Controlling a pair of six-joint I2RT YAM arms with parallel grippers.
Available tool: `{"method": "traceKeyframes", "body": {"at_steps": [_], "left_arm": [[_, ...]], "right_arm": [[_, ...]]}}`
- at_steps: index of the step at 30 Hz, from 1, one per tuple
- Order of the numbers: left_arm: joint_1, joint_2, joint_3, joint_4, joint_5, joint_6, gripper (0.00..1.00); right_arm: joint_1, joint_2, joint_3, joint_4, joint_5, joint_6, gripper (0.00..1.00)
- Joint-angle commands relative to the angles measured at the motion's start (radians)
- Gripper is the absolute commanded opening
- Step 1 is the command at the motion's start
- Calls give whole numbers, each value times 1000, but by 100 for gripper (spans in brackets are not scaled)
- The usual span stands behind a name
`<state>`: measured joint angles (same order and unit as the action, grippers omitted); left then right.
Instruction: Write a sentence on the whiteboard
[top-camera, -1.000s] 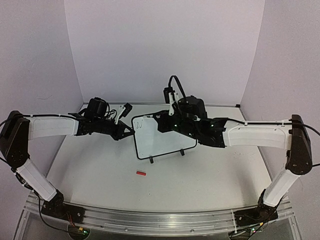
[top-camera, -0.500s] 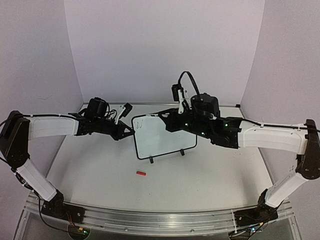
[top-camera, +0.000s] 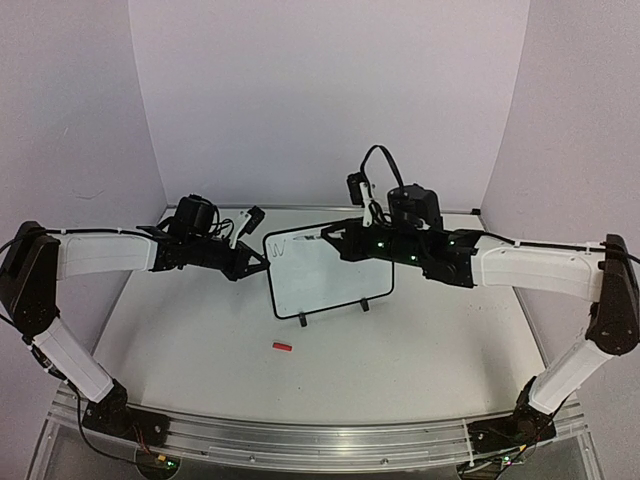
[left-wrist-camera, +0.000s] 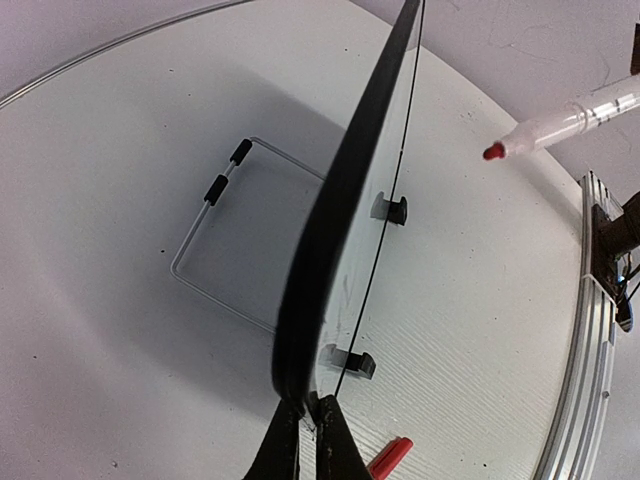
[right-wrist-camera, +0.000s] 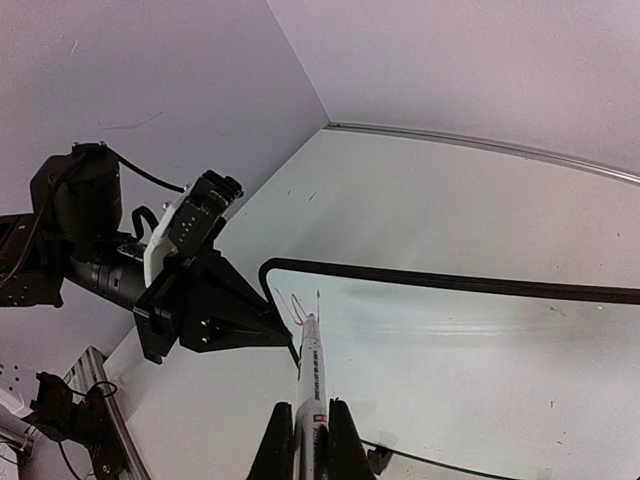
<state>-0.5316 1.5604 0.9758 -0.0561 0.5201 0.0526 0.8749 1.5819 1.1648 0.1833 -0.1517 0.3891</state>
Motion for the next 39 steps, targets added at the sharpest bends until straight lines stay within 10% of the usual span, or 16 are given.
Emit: {"method": "traceKeyframes", "body": {"at_steps": [1, 39], "left_arm": [[-1, 28, 32, -43, -63, 47, 0], [-1, 39, 36, -47, -71, 57, 0]], "right_arm": [[-4, 36, 20, 49, -46, 18, 0], [-10, 130, 60, 82, 43, 50, 0]]}}
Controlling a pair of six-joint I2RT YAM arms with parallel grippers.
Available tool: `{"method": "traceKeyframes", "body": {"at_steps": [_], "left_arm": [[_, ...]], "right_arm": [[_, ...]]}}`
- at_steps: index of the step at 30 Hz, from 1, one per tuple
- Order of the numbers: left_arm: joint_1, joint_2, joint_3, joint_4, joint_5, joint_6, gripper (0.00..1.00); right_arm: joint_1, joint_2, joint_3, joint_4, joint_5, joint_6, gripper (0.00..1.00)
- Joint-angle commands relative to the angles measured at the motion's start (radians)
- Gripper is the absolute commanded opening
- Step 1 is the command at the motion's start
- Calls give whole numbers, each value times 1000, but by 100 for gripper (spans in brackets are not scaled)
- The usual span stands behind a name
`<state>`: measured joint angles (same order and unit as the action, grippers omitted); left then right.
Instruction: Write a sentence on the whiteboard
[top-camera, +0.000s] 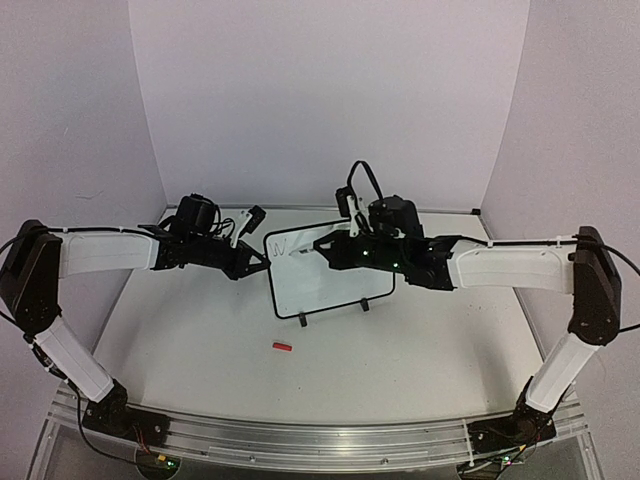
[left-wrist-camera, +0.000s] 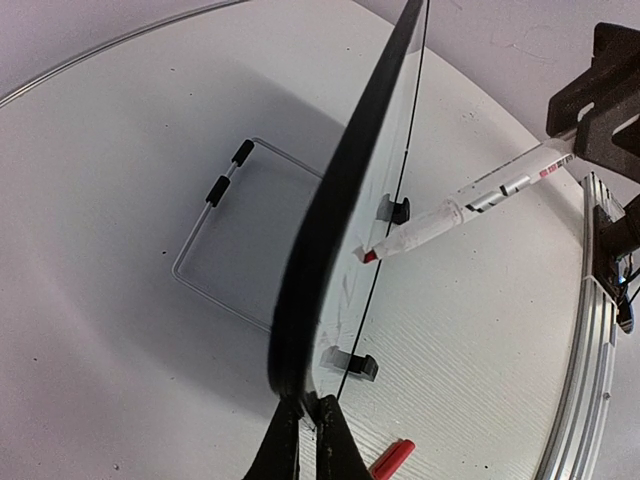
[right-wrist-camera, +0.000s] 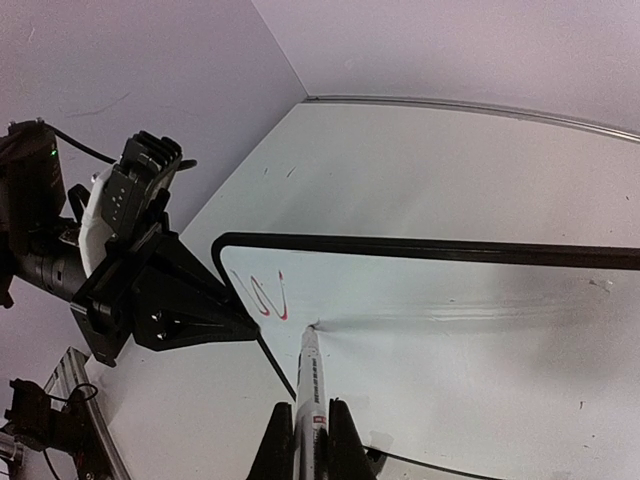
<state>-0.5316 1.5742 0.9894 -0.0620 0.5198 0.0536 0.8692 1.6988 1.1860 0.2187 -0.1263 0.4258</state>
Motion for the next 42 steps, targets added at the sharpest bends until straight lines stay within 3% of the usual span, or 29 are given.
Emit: {"method": "traceKeyframes", "body": {"at_steps": [1, 13, 42], "left_arm": [[-1, 24, 23, -40, -71, 56, 0], [-2, 27, 20, -39, -69, 56, 0], [-3, 24, 23, -42, -71, 58, 0]], "right_arm": [[-4, 10, 37, 51, 23, 14, 0], [-5, -47, -9, 121, 60, 30, 0], [-5, -24, -28, 50, 93, 26, 0]]}}
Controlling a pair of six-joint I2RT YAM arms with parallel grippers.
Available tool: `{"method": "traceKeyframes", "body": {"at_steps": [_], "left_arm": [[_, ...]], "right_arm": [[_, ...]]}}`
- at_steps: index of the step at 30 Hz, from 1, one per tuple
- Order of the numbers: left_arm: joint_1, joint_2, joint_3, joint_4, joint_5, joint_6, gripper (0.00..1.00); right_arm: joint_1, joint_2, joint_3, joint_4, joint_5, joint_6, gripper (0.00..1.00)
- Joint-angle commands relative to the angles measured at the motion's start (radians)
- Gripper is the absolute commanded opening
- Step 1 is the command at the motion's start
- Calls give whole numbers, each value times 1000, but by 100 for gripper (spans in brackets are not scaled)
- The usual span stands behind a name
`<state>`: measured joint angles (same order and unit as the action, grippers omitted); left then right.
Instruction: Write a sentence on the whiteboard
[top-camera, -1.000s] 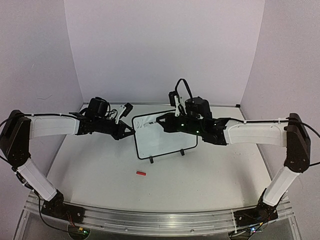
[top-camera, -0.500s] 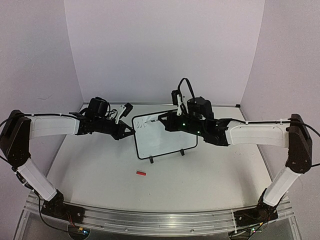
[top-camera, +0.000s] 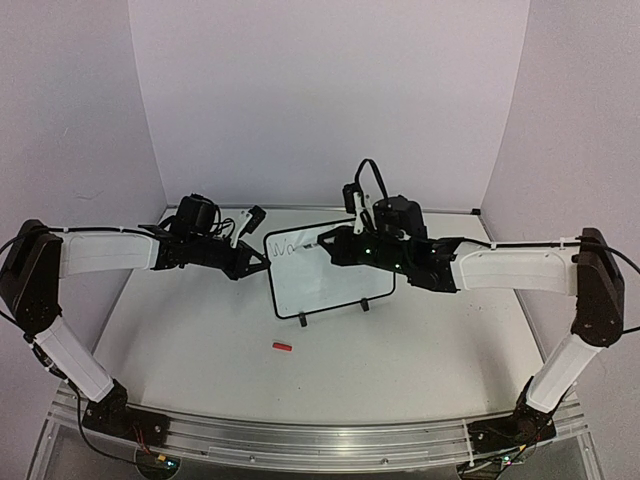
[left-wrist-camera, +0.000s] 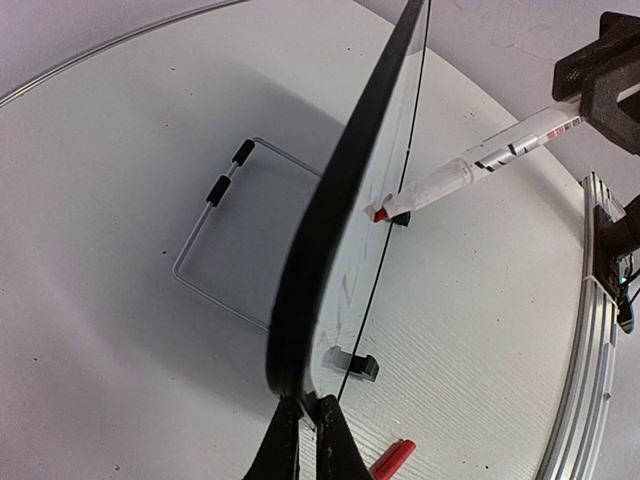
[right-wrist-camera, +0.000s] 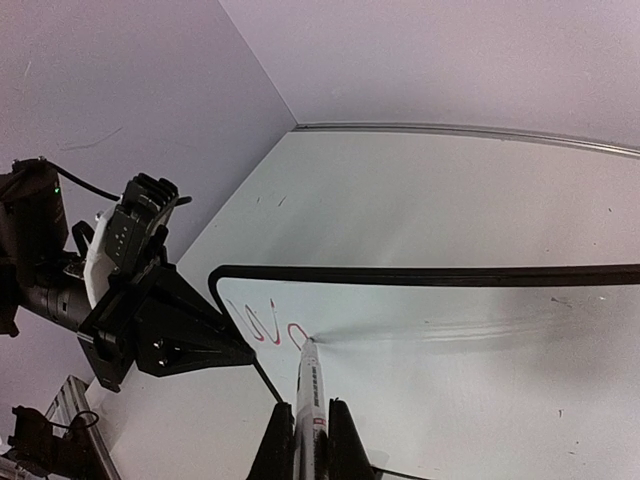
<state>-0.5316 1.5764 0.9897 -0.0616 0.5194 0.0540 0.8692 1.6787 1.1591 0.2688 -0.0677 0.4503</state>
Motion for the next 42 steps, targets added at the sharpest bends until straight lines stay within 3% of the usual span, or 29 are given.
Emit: {"method": "traceKeyframes", "body": {"at_steps": [1, 20, 35, 42], "left_arm": [[-2, 22, 22, -43, -70, 57, 0], [-1, 18, 23, -44, -72, 58, 0], [-1, 19, 23, -42, -70, 58, 0], [-2, 19, 22, -41, -68, 57, 0]], "right_arm": [[-6, -3, -1, -1, 35, 1, 0], [-4, -7, 2, -21, 67, 1, 0], [-5, -130, -54, 72, 17, 16, 0], [-4, -91, -31, 72, 11, 14, 0]]}}
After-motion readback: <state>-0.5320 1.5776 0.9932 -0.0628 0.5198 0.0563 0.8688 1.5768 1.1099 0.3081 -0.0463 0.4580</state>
